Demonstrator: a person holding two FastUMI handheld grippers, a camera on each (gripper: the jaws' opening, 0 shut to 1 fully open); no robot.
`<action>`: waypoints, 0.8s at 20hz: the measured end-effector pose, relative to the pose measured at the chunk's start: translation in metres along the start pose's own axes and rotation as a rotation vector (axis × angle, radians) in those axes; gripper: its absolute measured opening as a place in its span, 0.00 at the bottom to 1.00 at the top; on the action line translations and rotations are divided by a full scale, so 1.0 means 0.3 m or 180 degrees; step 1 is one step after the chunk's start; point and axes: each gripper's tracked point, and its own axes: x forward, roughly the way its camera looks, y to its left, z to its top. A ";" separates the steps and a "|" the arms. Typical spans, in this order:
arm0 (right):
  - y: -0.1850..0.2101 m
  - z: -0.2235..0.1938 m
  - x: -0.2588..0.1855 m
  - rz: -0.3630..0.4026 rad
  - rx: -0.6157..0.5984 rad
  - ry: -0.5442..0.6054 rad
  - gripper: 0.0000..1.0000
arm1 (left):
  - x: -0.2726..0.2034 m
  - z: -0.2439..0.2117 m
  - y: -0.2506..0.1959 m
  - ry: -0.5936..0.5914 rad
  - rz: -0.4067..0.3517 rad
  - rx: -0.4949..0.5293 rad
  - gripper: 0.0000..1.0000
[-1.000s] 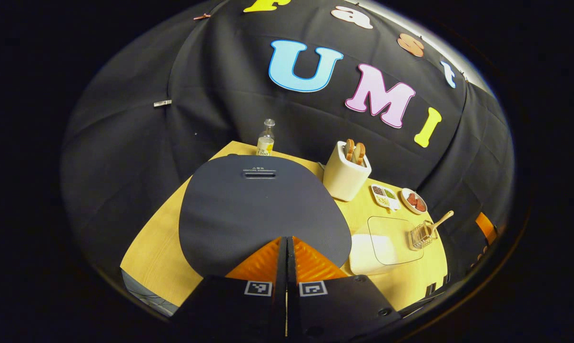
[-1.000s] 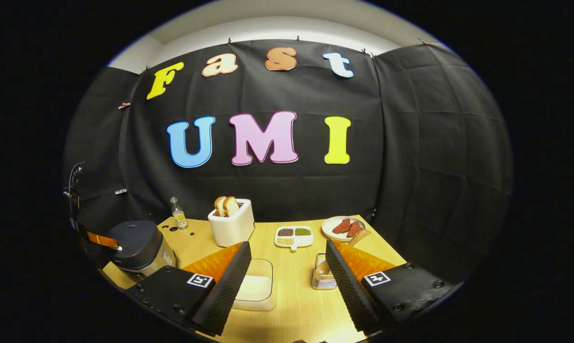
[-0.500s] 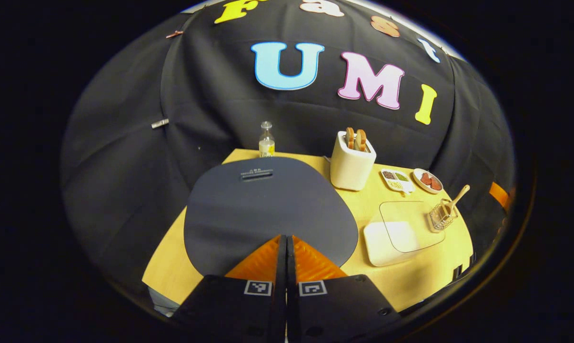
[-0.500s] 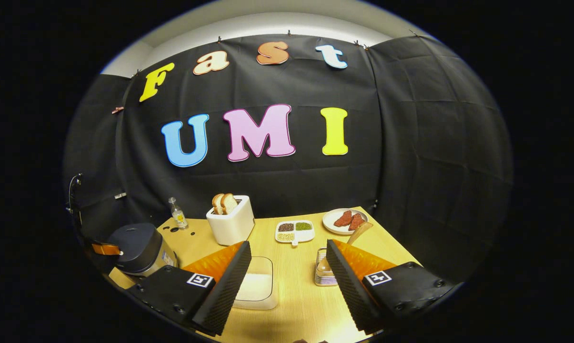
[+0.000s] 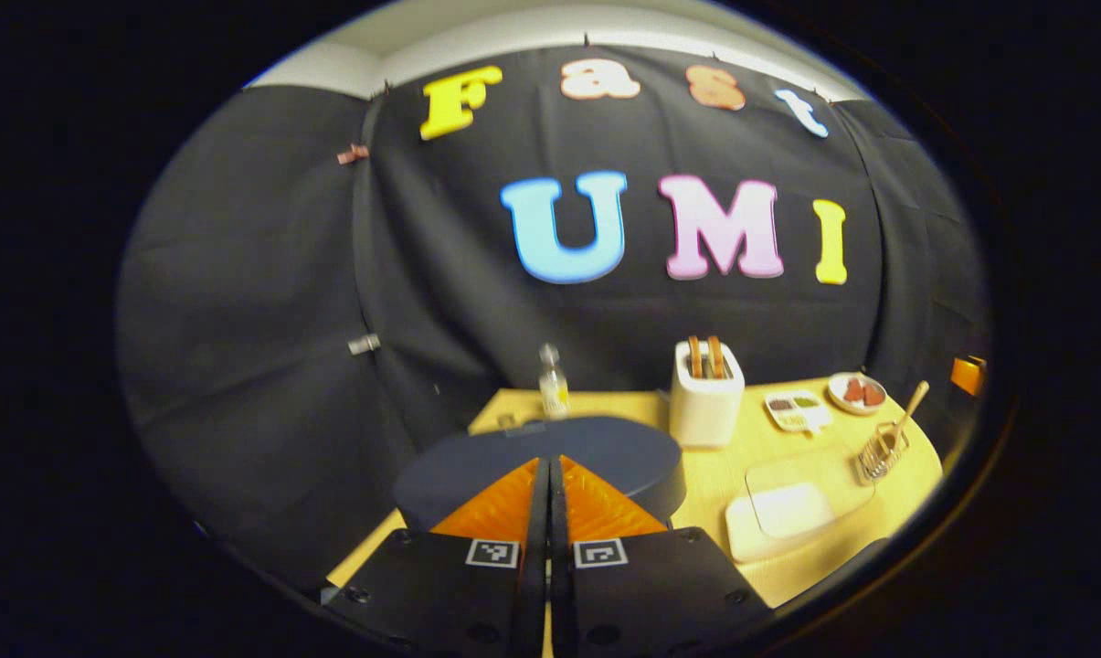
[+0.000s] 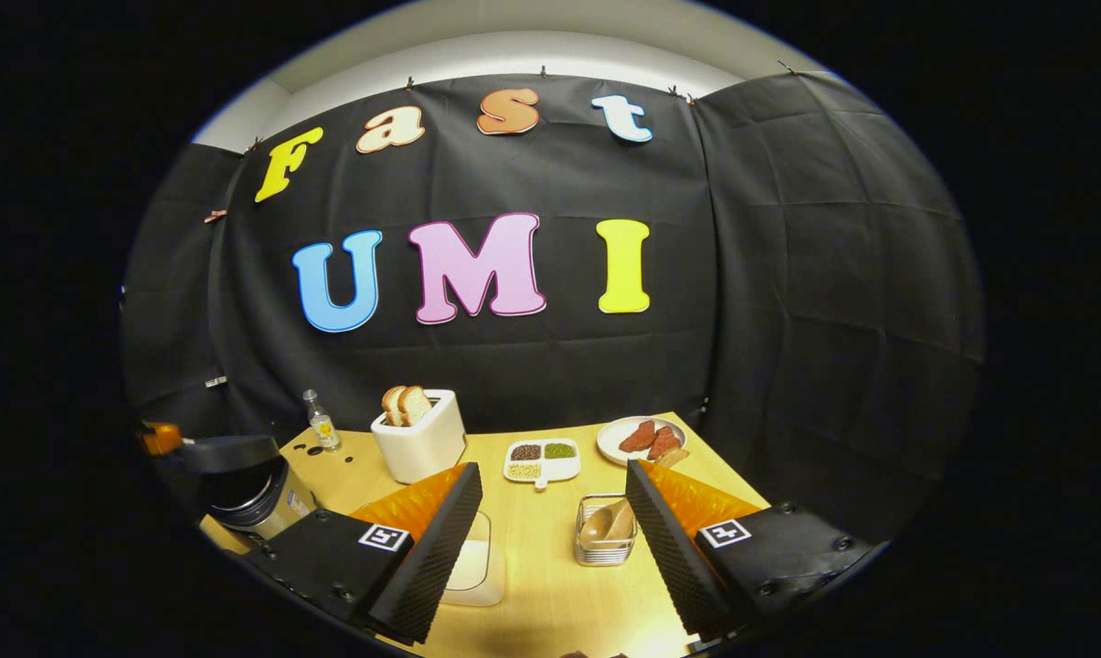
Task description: Close the left gripper, press the button to open the rice cooker; take a wooden spoon from the chopstick holder with the right hand, scoop a spoonful of rice and pour it into the rice cooker, then put the wooden spoon back into the chopstick holder.
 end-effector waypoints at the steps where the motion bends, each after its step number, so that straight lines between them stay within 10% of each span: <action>1: -0.020 0.008 0.011 0.0003 -0.0019 -0.0035 0.99 | -0.029 0.063 -0.031 -0.0137 -0.0030 0.0027 0.10; 5: -0.129 0.034 0.088 -0.0060 -0.0054 -0.0163 0.99 | -0.100 0.068 -0.167 -0.0143 -0.0238 0.0069 0.96; 16: -0.298 -0.171 0.307 -0.0154 0.0281 0.0371 0.98 | -0.216 -0.036 -0.234 0.0044 0.0232 -0.0470 0.97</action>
